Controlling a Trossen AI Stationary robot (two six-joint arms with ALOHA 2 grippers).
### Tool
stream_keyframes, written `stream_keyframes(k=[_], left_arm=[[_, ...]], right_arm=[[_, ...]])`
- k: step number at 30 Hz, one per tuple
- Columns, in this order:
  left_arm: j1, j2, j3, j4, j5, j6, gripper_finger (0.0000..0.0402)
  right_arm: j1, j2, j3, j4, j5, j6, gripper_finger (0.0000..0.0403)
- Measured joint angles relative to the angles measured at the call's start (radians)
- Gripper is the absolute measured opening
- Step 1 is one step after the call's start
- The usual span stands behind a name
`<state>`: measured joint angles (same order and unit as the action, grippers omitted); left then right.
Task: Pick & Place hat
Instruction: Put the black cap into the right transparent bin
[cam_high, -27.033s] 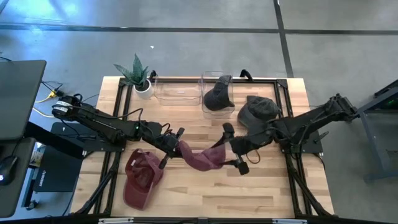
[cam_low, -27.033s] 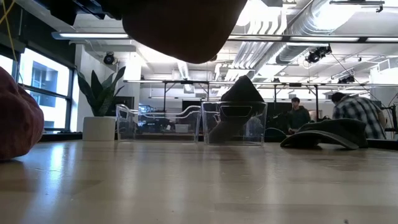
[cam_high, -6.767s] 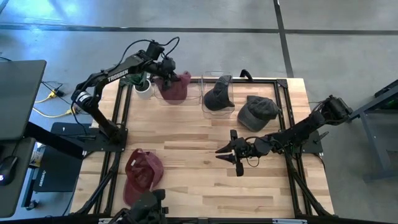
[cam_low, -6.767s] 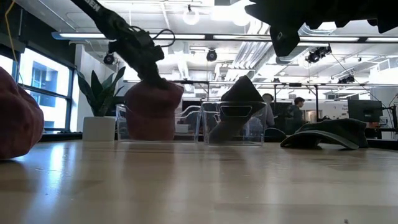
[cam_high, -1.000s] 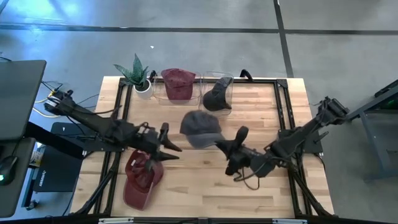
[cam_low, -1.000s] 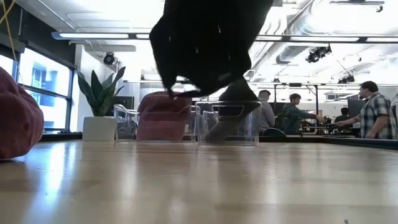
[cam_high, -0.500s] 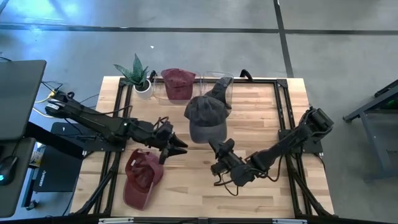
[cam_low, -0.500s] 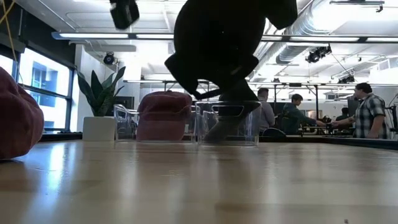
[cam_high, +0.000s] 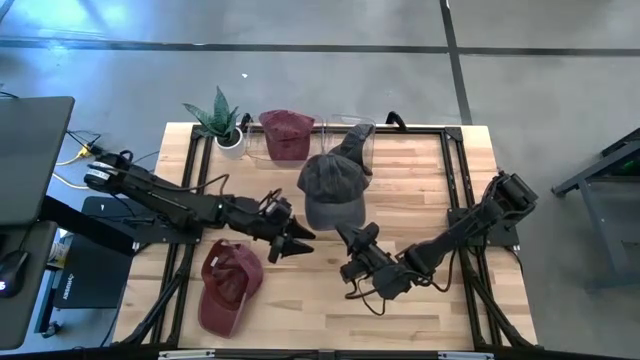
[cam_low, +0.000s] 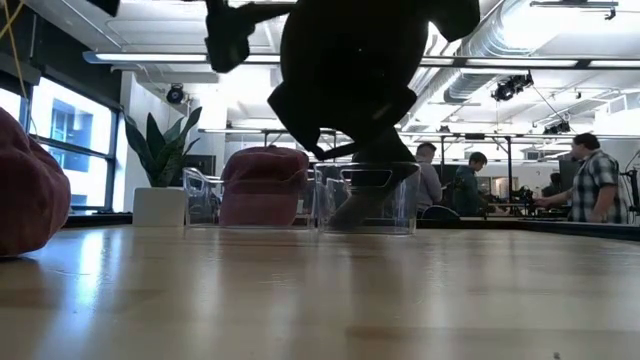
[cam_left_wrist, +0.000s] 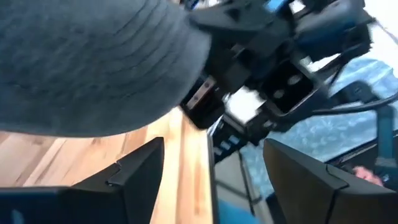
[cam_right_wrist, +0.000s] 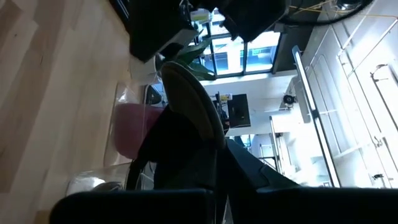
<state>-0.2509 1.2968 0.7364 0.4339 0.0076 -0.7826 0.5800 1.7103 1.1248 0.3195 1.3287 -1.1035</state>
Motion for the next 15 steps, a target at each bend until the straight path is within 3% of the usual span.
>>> stream_keyframes(k=[6, 10, 15], left_arm=[[-0.002, 0.002, -0.13, 0.227, -0.127, -0.034, 0.0268], [0.016, 0.013, -0.198, 0.449, -0.115, -0.065, 0.0269], [0.037, 0.057, -0.204, 0.592, -0.066, -0.037, 0.0269]], right_arm=[[0.028, 0.0, 0.0, 0.0, -0.003, 0.018, 0.0009], [0.033, -0.003, 0.002, 0.008, -0.016, 0.06, 0.0007], [0.028, 0.0, 0.002, 0.014, -0.019, 0.089, 0.001]])
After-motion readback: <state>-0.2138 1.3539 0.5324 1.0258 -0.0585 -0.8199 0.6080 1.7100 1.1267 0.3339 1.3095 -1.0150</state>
